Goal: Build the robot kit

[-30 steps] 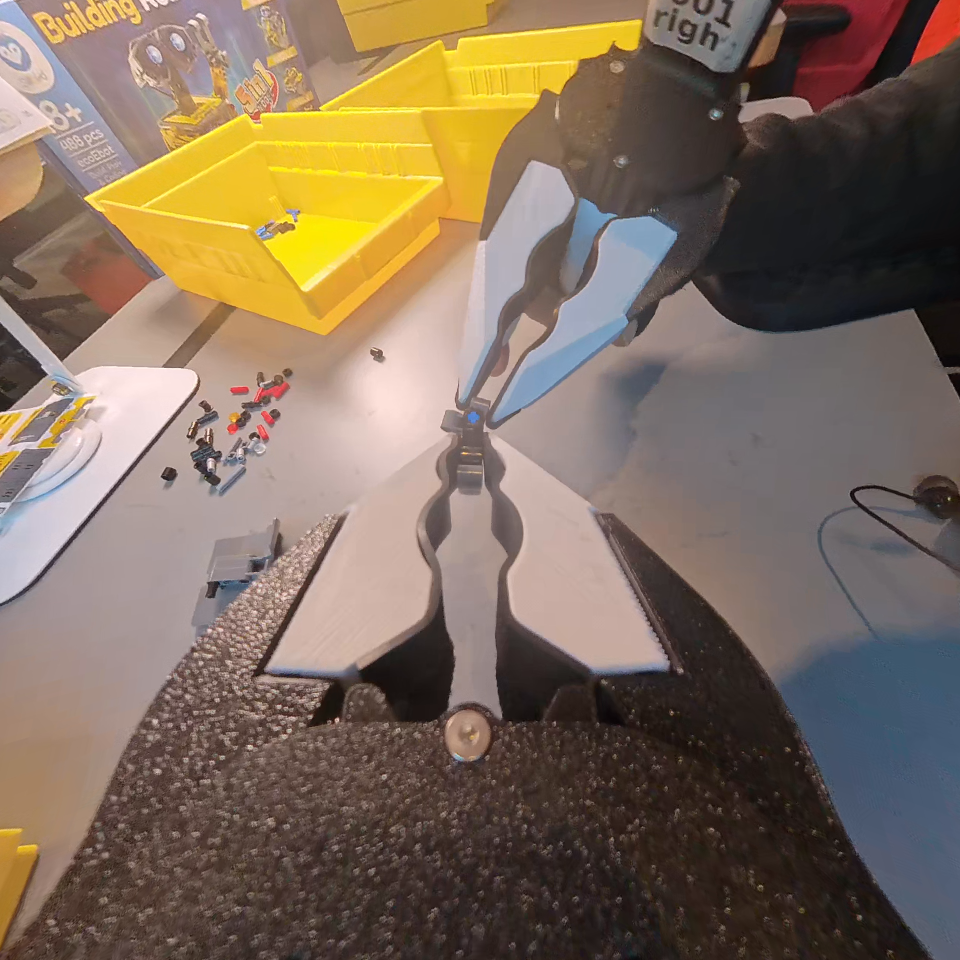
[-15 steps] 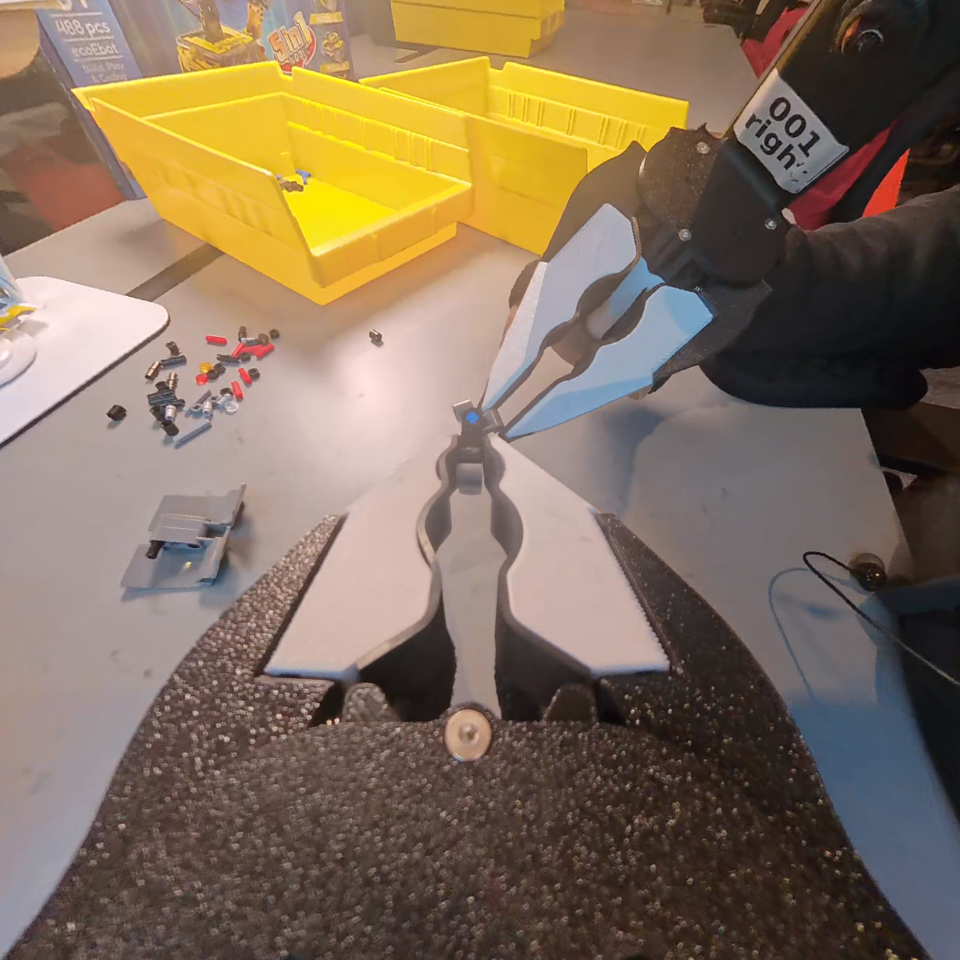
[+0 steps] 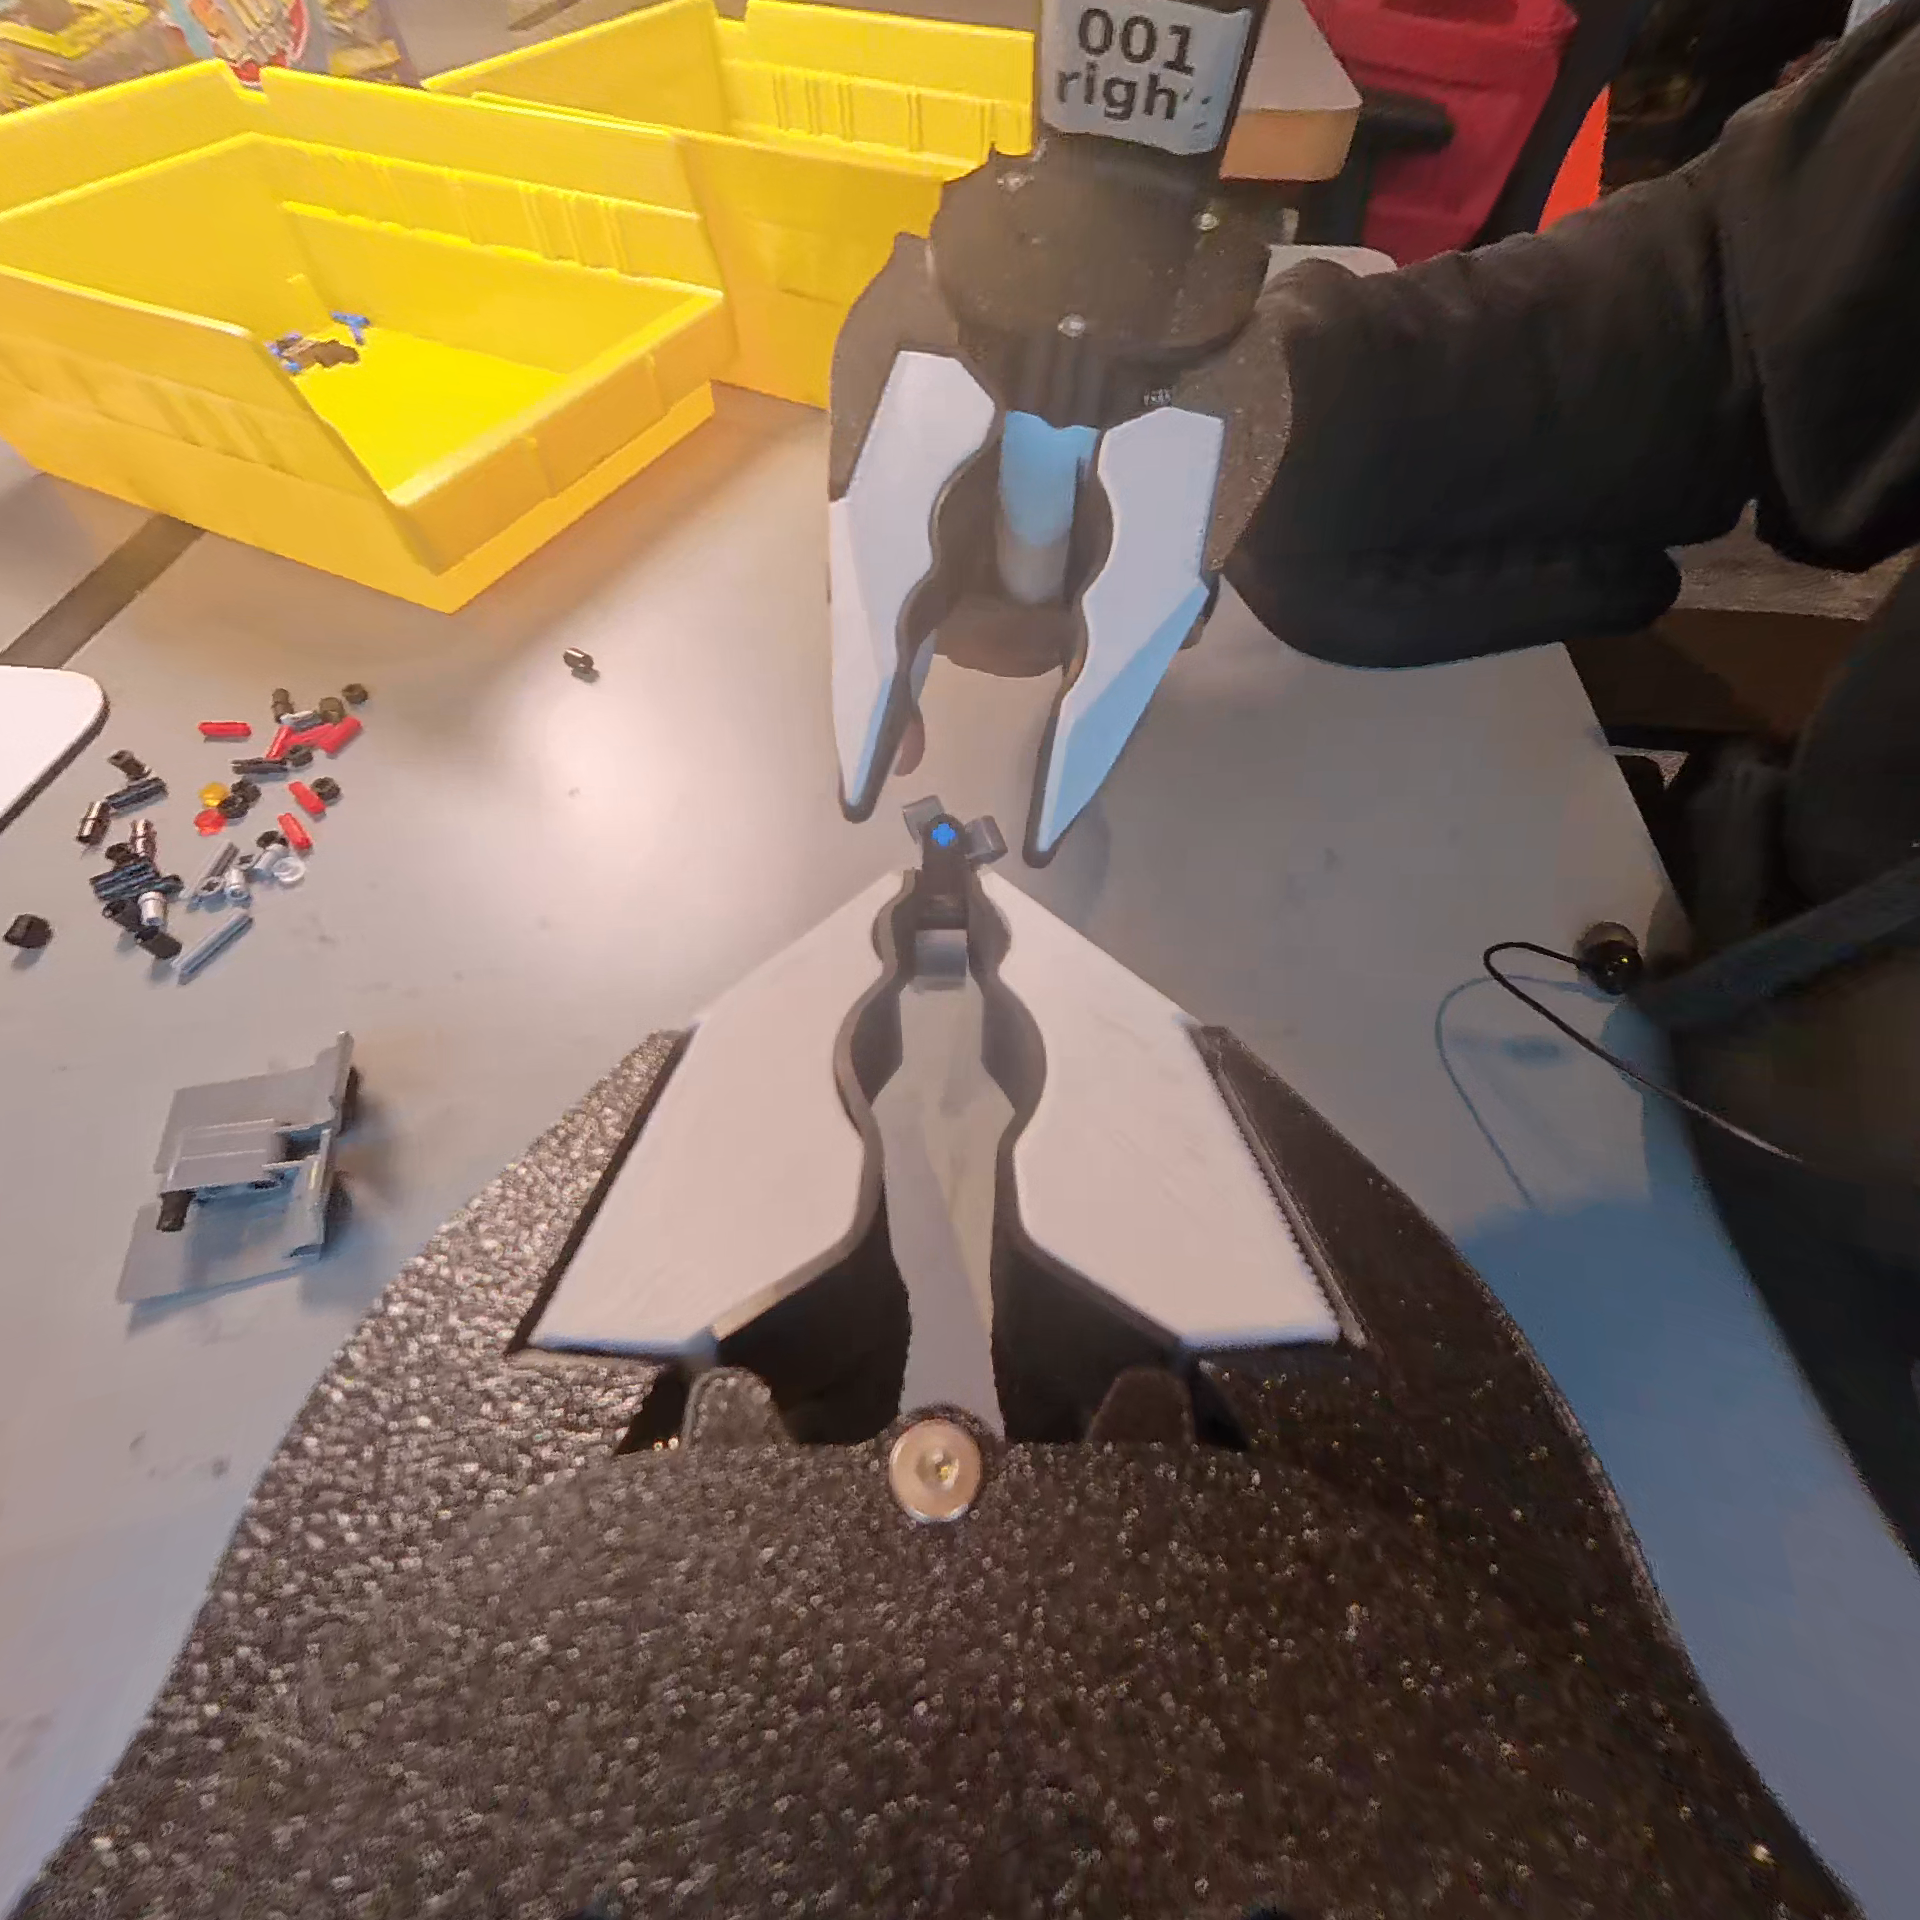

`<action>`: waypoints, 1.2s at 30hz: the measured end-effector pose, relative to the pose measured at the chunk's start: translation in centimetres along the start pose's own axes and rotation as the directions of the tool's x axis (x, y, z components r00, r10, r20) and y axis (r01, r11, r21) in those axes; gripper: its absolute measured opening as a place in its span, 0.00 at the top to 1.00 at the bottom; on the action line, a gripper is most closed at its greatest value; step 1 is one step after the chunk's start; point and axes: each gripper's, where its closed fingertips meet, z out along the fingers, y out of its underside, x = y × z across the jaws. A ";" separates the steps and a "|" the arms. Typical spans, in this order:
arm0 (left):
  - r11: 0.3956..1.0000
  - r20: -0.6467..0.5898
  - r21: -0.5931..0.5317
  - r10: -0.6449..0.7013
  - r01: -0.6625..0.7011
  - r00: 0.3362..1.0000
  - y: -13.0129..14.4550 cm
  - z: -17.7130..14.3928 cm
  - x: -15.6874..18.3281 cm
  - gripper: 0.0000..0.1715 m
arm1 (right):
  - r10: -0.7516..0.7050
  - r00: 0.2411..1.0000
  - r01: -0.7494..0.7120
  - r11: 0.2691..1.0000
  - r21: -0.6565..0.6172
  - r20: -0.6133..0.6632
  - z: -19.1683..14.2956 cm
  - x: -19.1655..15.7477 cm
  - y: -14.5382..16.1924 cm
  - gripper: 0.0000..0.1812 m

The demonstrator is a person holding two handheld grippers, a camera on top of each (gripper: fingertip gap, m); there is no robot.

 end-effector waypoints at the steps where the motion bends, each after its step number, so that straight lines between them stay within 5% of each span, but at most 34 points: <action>1: 1.000 -0.009 -0.002 0.008 -0.008 1.000 0.0 0.1 0.2 0.96 | 0.000 1.000 0.000 1.000 -0.003 -0.005 0.0 0.1 0.1 0.83; 36: 1.000 -0.084 0.006 0.011 -0.010 0.996 0.1 -0.5 1.1 0.96 | 0.039 0.997 -0.042 0.999 0.036 0.064 -0.5 -0.5 -0.6 0.90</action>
